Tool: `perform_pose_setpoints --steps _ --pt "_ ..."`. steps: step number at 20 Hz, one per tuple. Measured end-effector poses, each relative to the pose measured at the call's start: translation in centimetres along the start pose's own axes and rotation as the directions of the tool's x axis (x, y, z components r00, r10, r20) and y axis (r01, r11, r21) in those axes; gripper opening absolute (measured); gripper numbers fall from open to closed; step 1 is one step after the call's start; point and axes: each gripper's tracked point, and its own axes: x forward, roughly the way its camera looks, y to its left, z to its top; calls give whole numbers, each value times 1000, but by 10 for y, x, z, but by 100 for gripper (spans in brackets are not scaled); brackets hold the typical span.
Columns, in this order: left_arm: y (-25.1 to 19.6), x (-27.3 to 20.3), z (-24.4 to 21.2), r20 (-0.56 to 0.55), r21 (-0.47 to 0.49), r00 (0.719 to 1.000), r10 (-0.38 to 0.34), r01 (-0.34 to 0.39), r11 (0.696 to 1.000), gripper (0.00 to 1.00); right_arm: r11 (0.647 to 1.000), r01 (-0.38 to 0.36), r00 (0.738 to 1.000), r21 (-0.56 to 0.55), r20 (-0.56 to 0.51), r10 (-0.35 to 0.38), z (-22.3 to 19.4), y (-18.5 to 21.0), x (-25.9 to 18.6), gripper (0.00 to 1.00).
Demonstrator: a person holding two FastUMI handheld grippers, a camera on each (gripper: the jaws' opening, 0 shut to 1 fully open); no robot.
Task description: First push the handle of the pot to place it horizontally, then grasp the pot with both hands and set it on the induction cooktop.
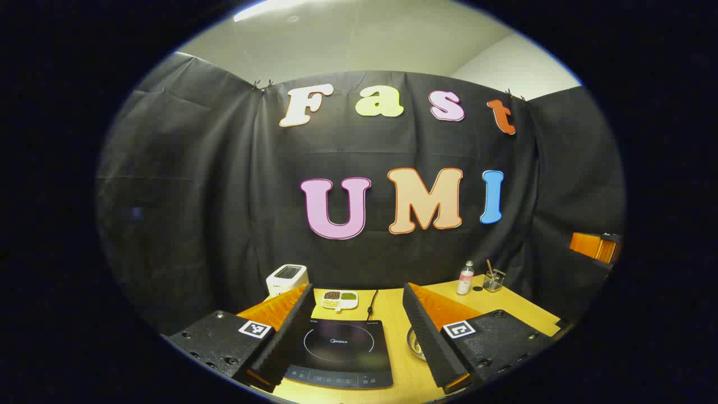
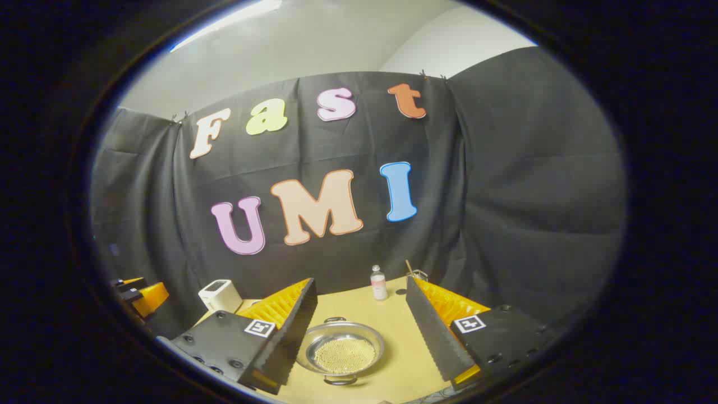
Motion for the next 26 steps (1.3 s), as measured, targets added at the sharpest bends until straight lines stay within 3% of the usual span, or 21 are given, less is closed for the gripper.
perform_pose_setpoints --steps 2,3,9,10,11,15,26 --pt "7 2 -1 -11 -3 1000 -9 9 1000 92 1000 5 1000 -8 -25 -6 -5 13 -6 92" --pt "10 3 0 -13 -4 1000 -17 17 1000 92 1000 13 999 -15 -30 -14 -4 15 -6 99" --pt "7 8 6 1 -19 1000 -31 31 999 92 999 -16 999 -43 -51 13 -5 30 2 99" --pt "5 8 7 1 -24 1000 -27 27 999 92 999 -21 999 -39 -50 19 -5 28 3 99" --pt "0 8 8 3 -31 1000 -27 27 999 92 999 -22 999 -38 -45 20 -1 26 5 92" --pt "-12 10 8 13 -75 999 -33 33 997 95 1000 -11 999 -28 -44 10 3 9 12 92" --pt "20 5 -10 -31 -62 997 73 -74 995 92 998 6 998 -58 -70 -11 -7 -2 14 92"
